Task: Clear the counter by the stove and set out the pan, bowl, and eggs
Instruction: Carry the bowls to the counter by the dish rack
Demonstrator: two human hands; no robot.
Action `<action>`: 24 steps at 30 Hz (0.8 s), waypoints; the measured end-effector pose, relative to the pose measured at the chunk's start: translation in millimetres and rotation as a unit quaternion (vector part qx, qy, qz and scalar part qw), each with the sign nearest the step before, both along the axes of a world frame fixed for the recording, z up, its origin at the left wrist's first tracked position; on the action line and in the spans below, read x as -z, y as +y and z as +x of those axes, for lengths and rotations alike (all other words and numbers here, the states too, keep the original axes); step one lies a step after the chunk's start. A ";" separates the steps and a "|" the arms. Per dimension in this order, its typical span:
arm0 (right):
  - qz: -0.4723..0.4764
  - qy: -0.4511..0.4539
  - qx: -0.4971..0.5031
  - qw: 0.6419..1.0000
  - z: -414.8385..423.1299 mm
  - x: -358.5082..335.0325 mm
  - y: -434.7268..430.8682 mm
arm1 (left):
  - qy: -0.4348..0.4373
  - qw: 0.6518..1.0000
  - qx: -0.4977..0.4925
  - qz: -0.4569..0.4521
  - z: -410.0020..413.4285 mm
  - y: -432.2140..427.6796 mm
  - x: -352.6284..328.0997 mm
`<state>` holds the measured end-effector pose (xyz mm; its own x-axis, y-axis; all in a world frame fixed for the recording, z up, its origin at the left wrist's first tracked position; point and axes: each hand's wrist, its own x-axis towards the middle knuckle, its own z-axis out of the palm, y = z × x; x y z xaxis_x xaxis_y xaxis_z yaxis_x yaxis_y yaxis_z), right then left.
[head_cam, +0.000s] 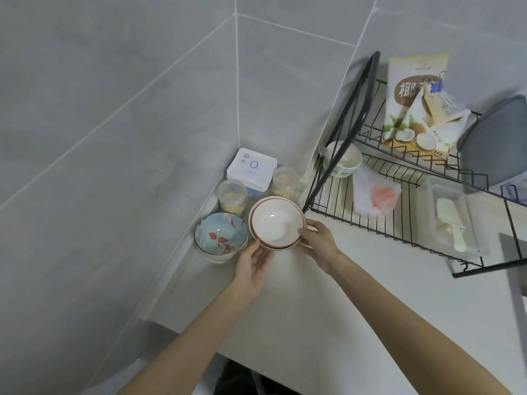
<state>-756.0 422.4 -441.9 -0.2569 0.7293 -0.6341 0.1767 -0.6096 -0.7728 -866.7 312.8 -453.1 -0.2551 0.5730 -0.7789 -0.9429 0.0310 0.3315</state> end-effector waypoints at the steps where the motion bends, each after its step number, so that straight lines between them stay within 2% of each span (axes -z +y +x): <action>1: -0.009 0.007 0.007 1.000 -2.6 -0.2 0.4 | -0.001 1.000 -0.003 0.000 -0.4 1.3 0.6; 7: -0.028 0.034 0.029 0.999 -10.7 -4.0 -1.9 | -0.016 1.000 0.005 0.005 -1.3 3.8 0.7; 12: -0.033 0.030 -0.049 0.998 9.7 -13.0 -16.3 | 0.001 0.996 0.085 0.008 3.5 -4.9 -9.6; 14: -0.021 0.011 -0.045 0.999 21.9 -15.1 -22.5 | 0.019 0.992 0.122 0.009 9.8 -9.8 -10.7; 21: 0.004 -0.023 -0.027 0.999 84.2 -25.4 -49.3 | 0.092 0.966 0.242 0.029 35.5 -17.3 -21.7; 24: 0.009 -0.024 -0.020 0.999 119.6 -32.5 -62.7 | 0.134 0.939 0.314 0.050 56.7 -15.6 -34.0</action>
